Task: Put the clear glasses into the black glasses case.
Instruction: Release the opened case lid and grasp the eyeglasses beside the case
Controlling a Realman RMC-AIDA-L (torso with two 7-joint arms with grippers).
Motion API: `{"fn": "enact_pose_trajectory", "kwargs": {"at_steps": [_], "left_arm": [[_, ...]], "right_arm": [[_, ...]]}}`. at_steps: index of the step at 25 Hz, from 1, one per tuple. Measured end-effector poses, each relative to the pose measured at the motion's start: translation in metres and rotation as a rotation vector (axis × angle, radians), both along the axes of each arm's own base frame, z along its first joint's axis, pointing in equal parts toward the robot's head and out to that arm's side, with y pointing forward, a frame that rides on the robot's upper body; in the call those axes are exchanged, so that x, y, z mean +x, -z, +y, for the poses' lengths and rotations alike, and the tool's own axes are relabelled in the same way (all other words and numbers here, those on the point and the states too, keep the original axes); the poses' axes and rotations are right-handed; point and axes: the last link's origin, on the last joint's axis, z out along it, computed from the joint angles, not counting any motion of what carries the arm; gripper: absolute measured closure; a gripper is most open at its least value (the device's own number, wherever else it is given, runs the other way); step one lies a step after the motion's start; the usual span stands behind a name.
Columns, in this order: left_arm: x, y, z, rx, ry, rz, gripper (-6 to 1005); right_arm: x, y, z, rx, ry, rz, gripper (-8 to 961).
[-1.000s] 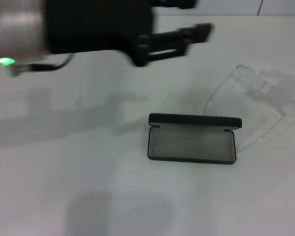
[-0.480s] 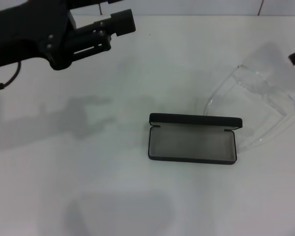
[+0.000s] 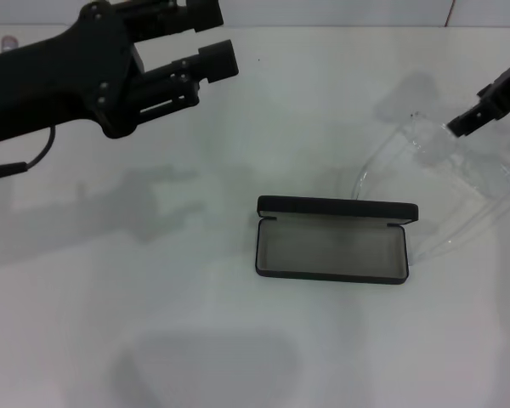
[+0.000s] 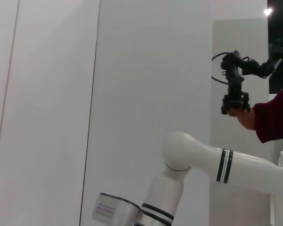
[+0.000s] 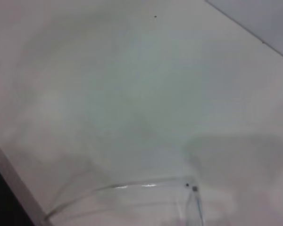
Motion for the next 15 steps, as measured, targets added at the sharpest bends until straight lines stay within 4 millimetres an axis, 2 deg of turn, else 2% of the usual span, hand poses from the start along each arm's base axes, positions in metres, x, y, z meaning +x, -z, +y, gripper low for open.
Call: {"fn": "enact_pose_trajectory", "kwargs": {"at_steps": [1, 8, 15], "left_arm": [[-0.001, 0.001, 0.000, -0.002, -0.002, 0.000, 475], [-0.004, 0.003, -0.001, -0.004, -0.008, 0.002, 476], [-0.007, 0.006, -0.002, -0.018, -0.015, -0.007, 477]], "right_arm": [[0.001, 0.008, 0.000, -0.006, 0.005, -0.002, 217], [0.012, 0.027, -0.003, -0.021, 0.031, -0.051, 253], [0.025, 0.035, -0.001, 0.003, 0.047, -0.059, 289]]}}
